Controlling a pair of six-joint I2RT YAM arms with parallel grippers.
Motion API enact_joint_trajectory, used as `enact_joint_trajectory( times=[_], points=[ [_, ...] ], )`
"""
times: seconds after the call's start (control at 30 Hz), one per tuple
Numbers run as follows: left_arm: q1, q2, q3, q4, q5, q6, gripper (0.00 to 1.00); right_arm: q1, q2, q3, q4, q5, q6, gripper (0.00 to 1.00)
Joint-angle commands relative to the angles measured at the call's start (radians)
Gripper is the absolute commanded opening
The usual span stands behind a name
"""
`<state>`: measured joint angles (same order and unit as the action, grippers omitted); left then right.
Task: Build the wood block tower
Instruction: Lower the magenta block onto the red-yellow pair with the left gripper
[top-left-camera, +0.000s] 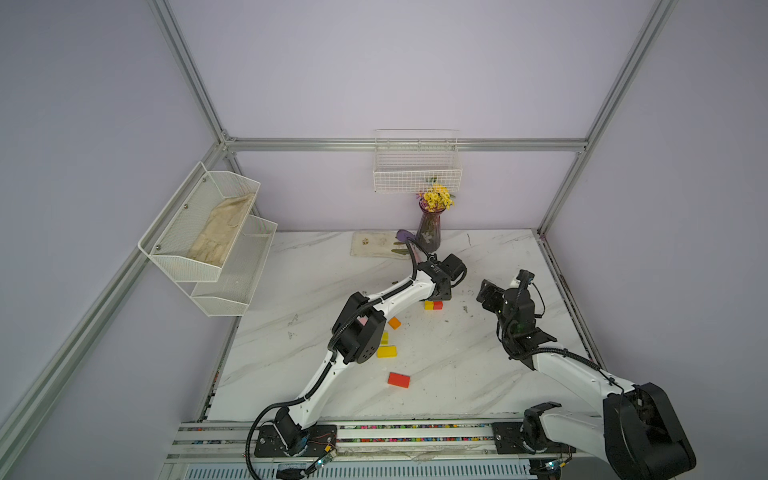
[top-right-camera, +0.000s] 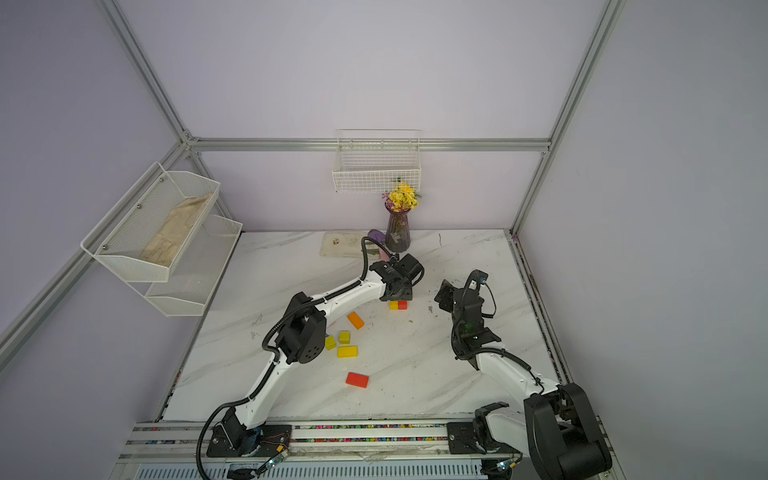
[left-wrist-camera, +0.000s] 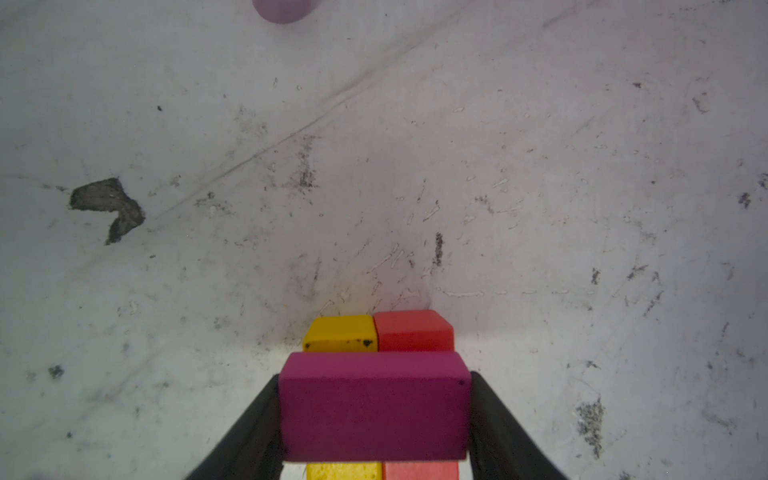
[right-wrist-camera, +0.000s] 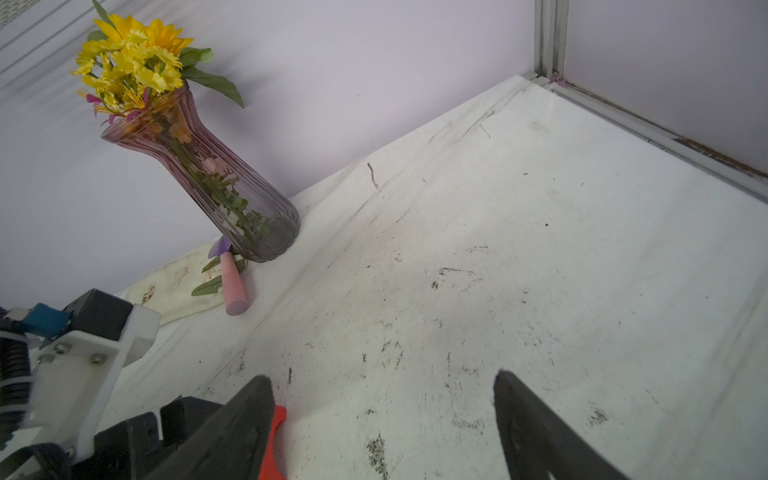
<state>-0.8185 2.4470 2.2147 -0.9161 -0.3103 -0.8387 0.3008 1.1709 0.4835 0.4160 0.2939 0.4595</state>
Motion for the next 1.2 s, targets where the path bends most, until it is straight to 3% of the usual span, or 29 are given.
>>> enact_joint_trajectory(
  times=[0.0,0.43,0.77,0.93,1.17],
  points=[
    [0.005,0.020,0.102,-0.004,0.014,-0.021,0.28,-0.004,-0.003,-0.006,0.033,0.001,-0.003,0.85],
    [0.007,0.024,0.105,0.014,0.034,-0.018,0.49,-0.005,-0.002,-0.006,0.033,0.000,-0.004,0.85],
    [0.005,0.024,0.103,0.016,0.038,-0.014,0.55,-0.006,-0.001,-0.005,0.033,-0.002,-0.004,0.85],
    [0.006,0.022,0.100,0.015,0.037,-0.011,0.67,-0.005,-0.001,-0.004,0.033,-0.002,-0.004,0.85],
    [0.007,0.019,0.097,0.016,0.035,-0.008,0.76,-0.005,0.000,-0.004,0.033,-0.002,-0.004,0.85]
  ],
)
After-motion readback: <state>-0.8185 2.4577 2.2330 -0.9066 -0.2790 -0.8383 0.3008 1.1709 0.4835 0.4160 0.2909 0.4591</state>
